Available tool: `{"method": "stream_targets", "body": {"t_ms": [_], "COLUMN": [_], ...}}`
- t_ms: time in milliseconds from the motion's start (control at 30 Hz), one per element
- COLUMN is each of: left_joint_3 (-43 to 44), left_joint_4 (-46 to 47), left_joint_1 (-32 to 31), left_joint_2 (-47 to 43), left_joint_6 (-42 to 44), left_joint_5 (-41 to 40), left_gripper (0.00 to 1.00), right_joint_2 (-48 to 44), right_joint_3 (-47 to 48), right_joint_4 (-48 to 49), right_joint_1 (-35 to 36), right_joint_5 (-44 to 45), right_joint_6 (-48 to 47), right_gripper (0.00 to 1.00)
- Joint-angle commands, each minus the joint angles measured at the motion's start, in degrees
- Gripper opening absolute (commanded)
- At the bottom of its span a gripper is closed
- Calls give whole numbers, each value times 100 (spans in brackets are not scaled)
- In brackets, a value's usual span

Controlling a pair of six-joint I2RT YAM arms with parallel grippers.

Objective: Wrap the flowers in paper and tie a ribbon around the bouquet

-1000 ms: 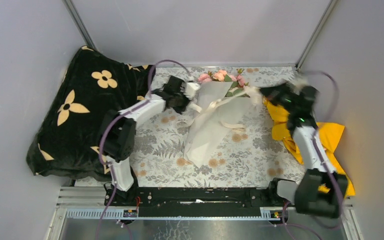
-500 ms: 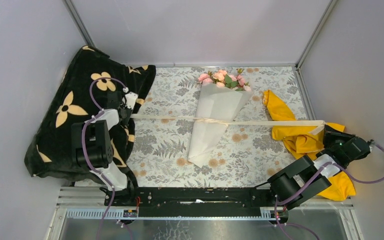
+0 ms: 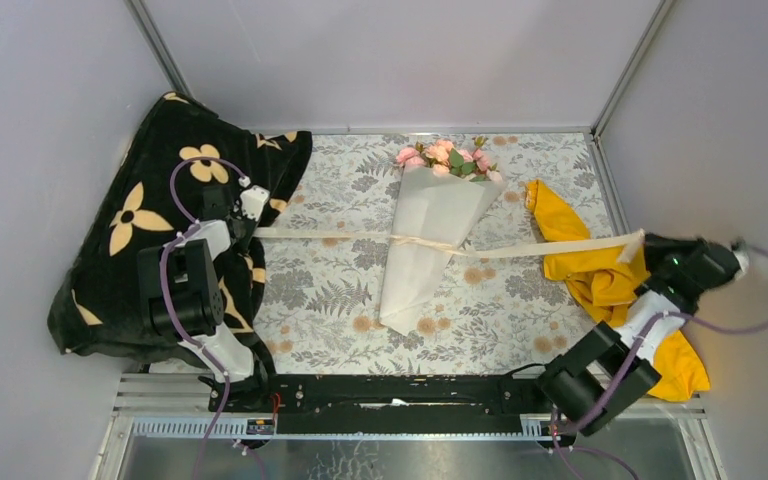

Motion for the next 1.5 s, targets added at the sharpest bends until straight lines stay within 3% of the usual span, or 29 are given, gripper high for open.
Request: {"method": "stream_targets", "body": {"t_ms": [0, 133, 267, 300, 333, 367, 400, 467, 567, 633, 700, 800, 867, 933, 1067, 1200, 1300, 1467], "left_joint_3": [7, -125, -162, -163, -159, -165, -152, -1, 747, 1195, 1130, 1082, 1218, 1301, 1367, 1546, 1466, 1217], "left_joint_4": [-769, -1593, -2627, -2964, -3299, -3530, -3699, -3823, -3936, -3297, -1976, -998, -554, -113, 405, 162, -81, -320], "left_joint_1": [-269, -1186, -1712, -1849, -2002, -2177, -2353, -2594, -2676, -2762, -2999, -3488, -3771, -3959, -4006, -4096, -4113, -4113], "left_joint_2": [-287, -693, -825, -825, -836, -869, -940, -1162, -1246, -1082, -856, -187, 258, 629, 1121, 1520, 1553, 1339], "left_joint_6": [159, 288, 1031, 1337, 1582, 1770, 1935, 2244, 2493, 1993, 1492, 1471, 1456, 1462, 1609, 1731, 1882, 2083], "left_joint_5": [-133, 45, 107, 114, 65, -41, -126, 3, 1024, 1702, 2013, 2090, 1754, 1346, 1320, 1195, 1239, 1396], "left_gripper": [0, 0, 0, 10, 35, 55, 67, 83, 93, 98, 99, 99, 99, 99, 99, 93, 68, 16], "right_joint_2": [-163, 5, 342, 514, 723, 918, 1107, 1357, 1607, 1727, 1867, 2163, 2309, 2281, 1800, 1747, 2000, 1964], "right_joint_3": [1054, 1426, 1457, 1510, 1609, 1774, 2040, 2502, 3189, 3330, 3218, 2906, 2688, 2406, 1400, 842, 782, 259], "right_joint_4": [-333, -1456, -2339, -2569, -2941, -3232, -3558, -4174, -4998, -5109, -4886, -4235, -3636, -2995, -1606, -962, -1107, -702], "right_joint_1": [1966, 3520, 4815, 5027, 5212, 5349, 5536, 6036, 6829, 7240, 7373, 7361, 7297, 7256, 7028, 6986, 6991, 6994], "right_joint_5": [541, 733, 1419, 1506, 1557, 1642, 1825, 2561, 3715, 3861, 3483, 2482, 1728, 1531, 1665, 1661, 1725, 2249], "right_joint_6": [-1519, -1939, -2239, -2295, -2372, -2457, -2571, -2803, -2946, -2945, -3093, -3178, -2684, -2027, -616, 350, 1037, 2177], "right_gripper": [0, 0, 0, 12, 38, 52, 60, 84, 90, 91, 91, 88, 89, 87, 86, 85, 84, 81]}}
